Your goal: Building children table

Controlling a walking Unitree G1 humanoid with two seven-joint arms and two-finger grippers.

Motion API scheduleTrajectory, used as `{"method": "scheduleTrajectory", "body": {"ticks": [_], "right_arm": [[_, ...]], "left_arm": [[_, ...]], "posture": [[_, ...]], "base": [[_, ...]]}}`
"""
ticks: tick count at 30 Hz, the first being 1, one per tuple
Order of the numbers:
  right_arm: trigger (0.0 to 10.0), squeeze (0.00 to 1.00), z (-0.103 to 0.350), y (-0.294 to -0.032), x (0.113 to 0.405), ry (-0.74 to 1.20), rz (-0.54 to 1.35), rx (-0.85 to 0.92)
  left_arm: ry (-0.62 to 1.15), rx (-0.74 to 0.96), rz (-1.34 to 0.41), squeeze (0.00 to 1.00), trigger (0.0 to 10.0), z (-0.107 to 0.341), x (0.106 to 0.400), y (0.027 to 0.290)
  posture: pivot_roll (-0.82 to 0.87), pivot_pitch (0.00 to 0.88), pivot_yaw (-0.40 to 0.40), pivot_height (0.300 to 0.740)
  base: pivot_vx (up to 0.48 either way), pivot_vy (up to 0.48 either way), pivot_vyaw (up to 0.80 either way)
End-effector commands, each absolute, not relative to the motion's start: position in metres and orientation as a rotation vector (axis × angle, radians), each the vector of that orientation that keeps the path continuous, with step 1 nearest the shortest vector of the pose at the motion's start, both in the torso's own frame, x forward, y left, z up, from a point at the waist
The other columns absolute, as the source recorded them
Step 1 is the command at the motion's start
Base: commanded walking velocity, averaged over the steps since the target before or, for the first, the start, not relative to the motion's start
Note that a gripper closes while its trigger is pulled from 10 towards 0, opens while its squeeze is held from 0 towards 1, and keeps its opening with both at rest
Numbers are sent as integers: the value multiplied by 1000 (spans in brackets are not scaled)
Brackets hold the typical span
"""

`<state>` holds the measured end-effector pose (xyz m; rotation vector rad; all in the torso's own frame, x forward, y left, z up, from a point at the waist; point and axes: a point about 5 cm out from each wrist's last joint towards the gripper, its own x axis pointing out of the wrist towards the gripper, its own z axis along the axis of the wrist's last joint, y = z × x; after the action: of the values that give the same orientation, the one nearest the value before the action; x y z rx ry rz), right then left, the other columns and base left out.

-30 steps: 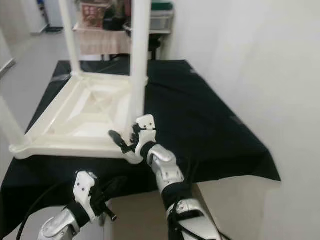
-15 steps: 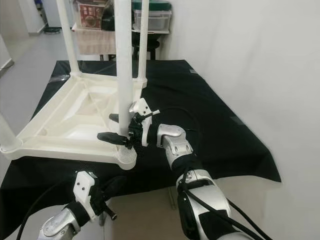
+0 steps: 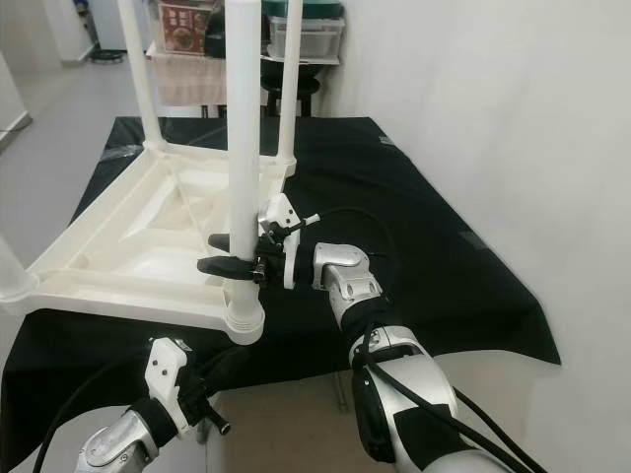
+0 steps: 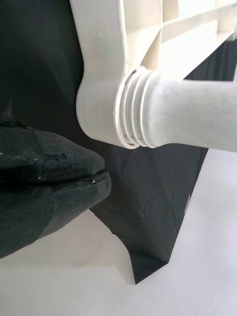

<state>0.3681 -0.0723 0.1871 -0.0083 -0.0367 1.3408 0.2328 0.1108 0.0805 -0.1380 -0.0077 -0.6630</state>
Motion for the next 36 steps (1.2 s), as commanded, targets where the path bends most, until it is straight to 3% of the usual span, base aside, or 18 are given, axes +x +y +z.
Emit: {"method": "scheduleTrajectory", "body": {"ticks": [1,3,4,5,6,8,11,18,19,21,22,23,24,30,31,34,36], "right_arm": [[0,0,174,-75,365,3,1320,10],[0,0,166,-79,365,4,1239,16],[0,0,151,-78,365,22,1071,26],[0,0,126,-84,370,88,563,87],[0,0,126,-84,370,88,563,87],[0,0,81,-63,335,201,323,149],[0,0,76,-48,326,218,415,117],[0,0,86,-50,340,203,449,52],[4510,0,88,-48,342,202,449,37],[4510,0,88,-48,342,202,449,37],[10000,0,90,-47,343,204,450,22],[10000,0,90,-47,343,204,450,22],[10000,1000,103,-38,345,158,543,32],[10000,1000,120,-27,343,88,712,65],[10000,31,124,-29,344,67,785,49],[10000,0,132,-38,350,50,969,0],[10000,0,133,-41,352,53,991,-14]], "left_arm": [[3,-151,-664,0,10000,78,232,110],[2,-151,-663,0,10000,78,231,110],[2,-150,-662,0,10000,78,230,111],[1,-149,-661,0,10000,79,228,113],[1,-149,-661,0,10000,79,228,113],[5,-154,-661,0,10000,79,228,116],[12,-151,-671,0,10000,79,229,115],[9,-168,-666,0,10000,79,231,115],[5,-167,-662,0,10000,80,231,115],[5,-167,-662,0,10000,80,231,115],[2,-164,-658,0,10000,80,231,114],[2,-164,-658,0,10000,80,231,114],[1,-164,-655,0,10000,79,232,113],[1,-165,-655,0,10000,79,233,113],[1,-166,-656,0,10000,79,233,112],[1,-166,-657,0,10000,80,233,112],[1,-167,-657,0,10000,80,233,112]], "posture": [[49,0,-91,740],[48,0,-91,740],[43,0,-95,740],[30,0,-84,740],[30,0,-84,740],[15,0,-62,740],[6,0,-47,740],[15,0,-62,740],[21,0,-70,740],[21,0,-70,740],[21,0,-70,740],[21,0,-70,740],[38,0,-83,740],[41,0,-86,740],[44,0,-92,740],[54,0,-94,740],[54,0,-94,740]], "base": [[0,0,0],[0,0,0],[0,0,0],[0,0,0],[0,0,0],[0,0,0],[0,0,0],[0,0,0],[0,0,0],[0,0,0],[0,0,0],[0,0,0],[0,0,0],[0,0,0],[0,0,0],[0,0,0],[0,0,0]]}}
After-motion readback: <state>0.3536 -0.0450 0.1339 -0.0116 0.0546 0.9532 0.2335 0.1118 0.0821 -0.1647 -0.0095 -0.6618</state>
